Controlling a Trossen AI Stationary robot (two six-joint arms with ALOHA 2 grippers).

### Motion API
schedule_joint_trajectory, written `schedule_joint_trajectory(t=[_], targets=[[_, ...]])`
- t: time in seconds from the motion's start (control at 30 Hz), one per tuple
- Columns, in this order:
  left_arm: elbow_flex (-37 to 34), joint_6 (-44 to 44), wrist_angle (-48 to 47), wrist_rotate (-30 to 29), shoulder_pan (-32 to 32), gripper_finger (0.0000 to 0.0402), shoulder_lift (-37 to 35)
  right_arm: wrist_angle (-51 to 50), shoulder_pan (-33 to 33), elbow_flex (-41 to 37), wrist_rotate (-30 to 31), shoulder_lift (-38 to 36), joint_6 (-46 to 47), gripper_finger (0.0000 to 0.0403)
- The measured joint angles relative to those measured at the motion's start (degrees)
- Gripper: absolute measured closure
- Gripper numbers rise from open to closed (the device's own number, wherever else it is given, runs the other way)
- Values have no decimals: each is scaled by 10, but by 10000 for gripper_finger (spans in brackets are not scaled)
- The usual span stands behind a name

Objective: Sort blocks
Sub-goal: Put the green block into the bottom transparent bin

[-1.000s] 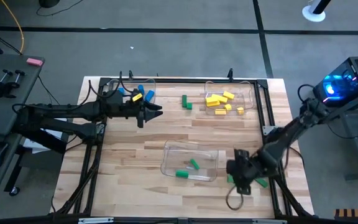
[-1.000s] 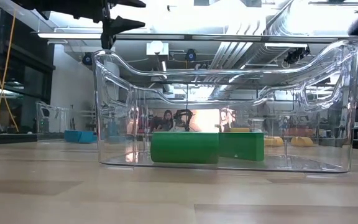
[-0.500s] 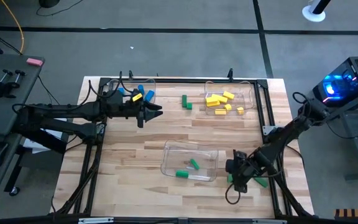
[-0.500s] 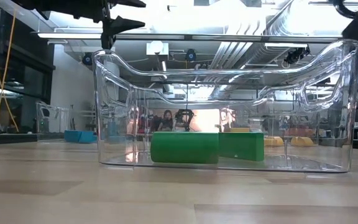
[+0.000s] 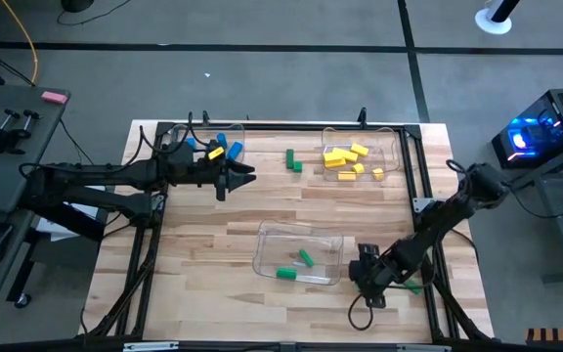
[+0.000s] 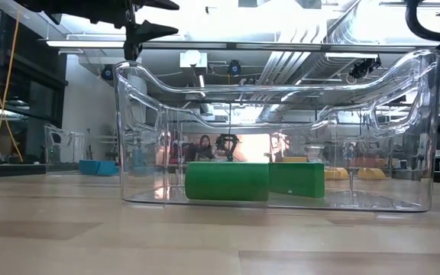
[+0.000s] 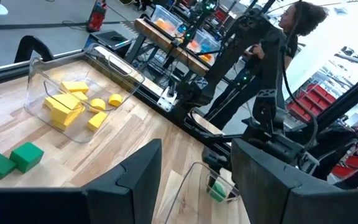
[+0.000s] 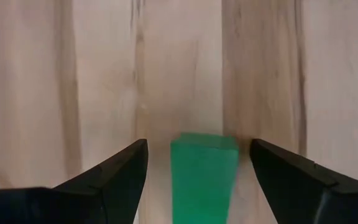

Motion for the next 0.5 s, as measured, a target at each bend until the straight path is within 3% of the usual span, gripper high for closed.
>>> schedule_joint_trajectory(t=[0.17, 0.27, 0.5], targets=[[0, 0, -3, 0, 0, 223, 0, 11, 0, 3, 5, 29, 14, 125], [0, 0, -4, 0, 0, 223, 0, -1, 0, 4, 5, 31, 13, 148], [0, 0, -6, 0, 0, 223, 0, -131, -3, 53, -3, 29, -24, 277]])
